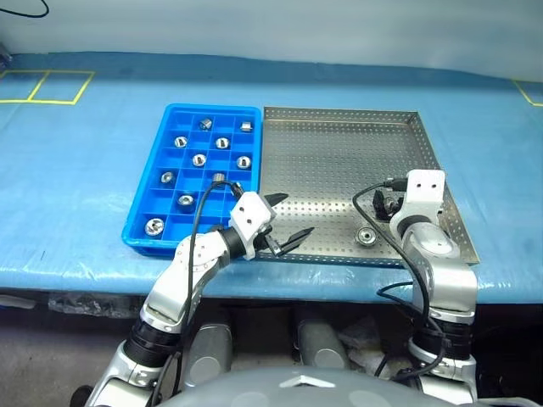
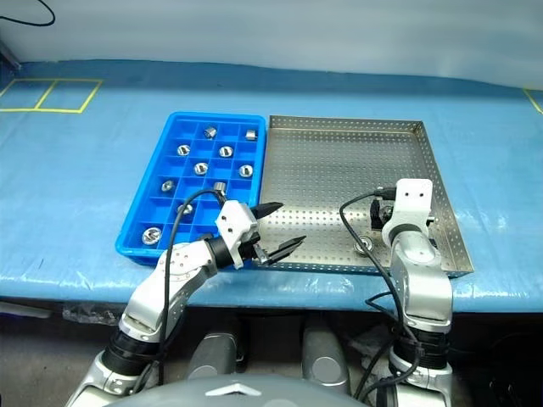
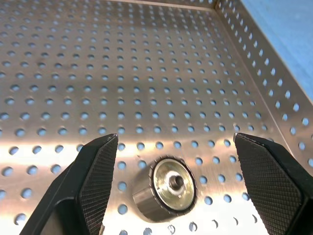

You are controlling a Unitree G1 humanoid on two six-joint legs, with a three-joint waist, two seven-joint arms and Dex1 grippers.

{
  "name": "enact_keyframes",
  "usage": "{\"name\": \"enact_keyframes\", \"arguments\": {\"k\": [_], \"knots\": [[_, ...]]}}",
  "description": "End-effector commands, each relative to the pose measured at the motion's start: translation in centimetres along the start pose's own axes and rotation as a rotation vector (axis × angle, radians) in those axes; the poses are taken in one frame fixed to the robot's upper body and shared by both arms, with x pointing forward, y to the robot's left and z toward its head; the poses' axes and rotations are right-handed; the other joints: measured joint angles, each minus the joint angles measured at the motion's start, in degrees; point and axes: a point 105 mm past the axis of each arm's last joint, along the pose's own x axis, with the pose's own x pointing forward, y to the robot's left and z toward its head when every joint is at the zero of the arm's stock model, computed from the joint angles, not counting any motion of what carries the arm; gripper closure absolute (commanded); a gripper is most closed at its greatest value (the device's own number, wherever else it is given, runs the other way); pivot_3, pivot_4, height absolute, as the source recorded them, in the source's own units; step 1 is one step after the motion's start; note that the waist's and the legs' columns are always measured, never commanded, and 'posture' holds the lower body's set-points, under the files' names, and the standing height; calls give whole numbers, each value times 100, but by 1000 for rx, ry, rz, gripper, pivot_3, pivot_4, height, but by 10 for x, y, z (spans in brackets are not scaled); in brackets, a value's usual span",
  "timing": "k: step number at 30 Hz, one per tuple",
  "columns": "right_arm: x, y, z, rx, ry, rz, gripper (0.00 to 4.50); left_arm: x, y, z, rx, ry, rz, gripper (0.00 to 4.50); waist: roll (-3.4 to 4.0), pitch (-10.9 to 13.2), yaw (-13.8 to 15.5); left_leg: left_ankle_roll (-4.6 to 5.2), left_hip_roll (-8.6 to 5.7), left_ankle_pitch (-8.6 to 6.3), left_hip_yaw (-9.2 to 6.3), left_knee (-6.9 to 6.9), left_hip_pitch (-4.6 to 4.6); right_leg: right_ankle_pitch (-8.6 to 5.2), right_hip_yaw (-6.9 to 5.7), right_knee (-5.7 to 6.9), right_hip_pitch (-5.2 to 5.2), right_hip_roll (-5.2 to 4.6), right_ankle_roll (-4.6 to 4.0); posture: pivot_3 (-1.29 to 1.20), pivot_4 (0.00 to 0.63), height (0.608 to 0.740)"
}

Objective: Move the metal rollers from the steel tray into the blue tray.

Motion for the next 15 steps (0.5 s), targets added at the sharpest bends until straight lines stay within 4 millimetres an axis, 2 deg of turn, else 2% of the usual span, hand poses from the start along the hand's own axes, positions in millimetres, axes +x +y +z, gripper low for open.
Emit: {"name": "enact_keyframes", "arguments": {"k": [1, 5, 8, 13, 15], "knots": [[2, 1, -1, 60, -5, 21, 493, 0, -1, 6, 9, -36, 1, 0, 0, 0, -6, 0, 0, 0, 0, 0, 0, 0, 0, 0, 0, 0, 1, -68, 150, 740], [5, 10, -9, 85, 24, 60, 493, 0, 0, 6, 9, -35, 5, 0, 1, 0, 3, 1, 1, 0, 1, 0, 2, 1, 2, 1, 0, 1, 1, -58, 150, 740], [7, 15, -10, 119, 27, 72, 1083, 0, 1, 5, 9, -34, 12, 0, 1, 0, 6, 1, 0, 0, 1, 0, 1, 1, 2, 1, 0, 1, 1, -53, 150, 740], [7, 17, -2, 123, -3, 77, 2693, -2, 2, 4, 11, -32, 26, 0, 2, -1, 23, 1, 0, 0, 1, 1, 1, 2, 3, 1, 1, 1, 3, -42, 150, 740], [6, 18, 1, 122, -15, 79, 2832, -2, 3, 4, 10, -33, 32, 0, 2, -1, 26, 1, 0, 0, 1, 1, 1, 2, 3, 1, 0, 1, 3, -40, 150, 740]]}}
